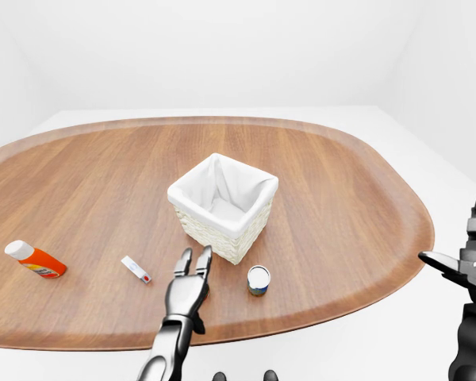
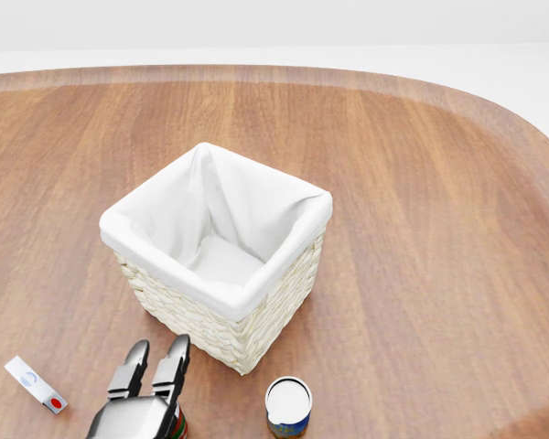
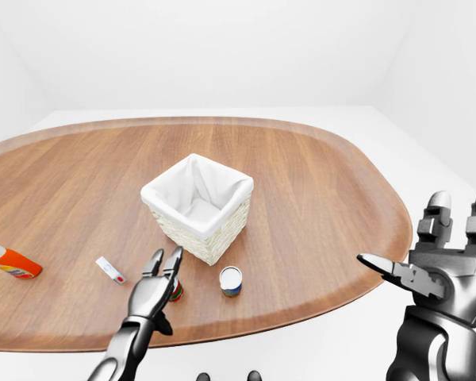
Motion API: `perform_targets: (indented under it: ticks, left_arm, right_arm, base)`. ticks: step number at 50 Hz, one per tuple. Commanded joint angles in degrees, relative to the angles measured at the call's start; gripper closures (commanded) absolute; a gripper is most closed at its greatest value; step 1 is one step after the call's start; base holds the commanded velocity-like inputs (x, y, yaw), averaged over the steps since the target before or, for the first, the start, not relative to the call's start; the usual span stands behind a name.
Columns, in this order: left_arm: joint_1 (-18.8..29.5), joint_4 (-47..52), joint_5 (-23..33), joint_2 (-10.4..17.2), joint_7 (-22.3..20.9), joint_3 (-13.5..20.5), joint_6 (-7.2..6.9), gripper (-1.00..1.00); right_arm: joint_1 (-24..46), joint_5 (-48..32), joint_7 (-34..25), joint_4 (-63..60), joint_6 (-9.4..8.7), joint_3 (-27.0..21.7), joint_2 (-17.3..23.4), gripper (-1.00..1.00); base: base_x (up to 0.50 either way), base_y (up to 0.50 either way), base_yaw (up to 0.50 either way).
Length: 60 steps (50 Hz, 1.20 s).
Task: Pick up the tomato sauce, and put it in the basket.
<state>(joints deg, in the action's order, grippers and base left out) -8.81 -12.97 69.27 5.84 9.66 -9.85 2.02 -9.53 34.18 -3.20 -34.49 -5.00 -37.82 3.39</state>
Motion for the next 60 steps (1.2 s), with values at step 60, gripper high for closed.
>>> perform_targets:
  ticks: [60]
  left_arm:
    - [7.48, -16.71, -1.28, 0.75, 4.58, 1.34, -0.51, -1.00]
  right_arm:
    - [0.19, 0.07, 0.23, 0.05, 0.00, 0.12, 0.14, -1.00]
  base:
    - [0.00, 0.00, 0.00]
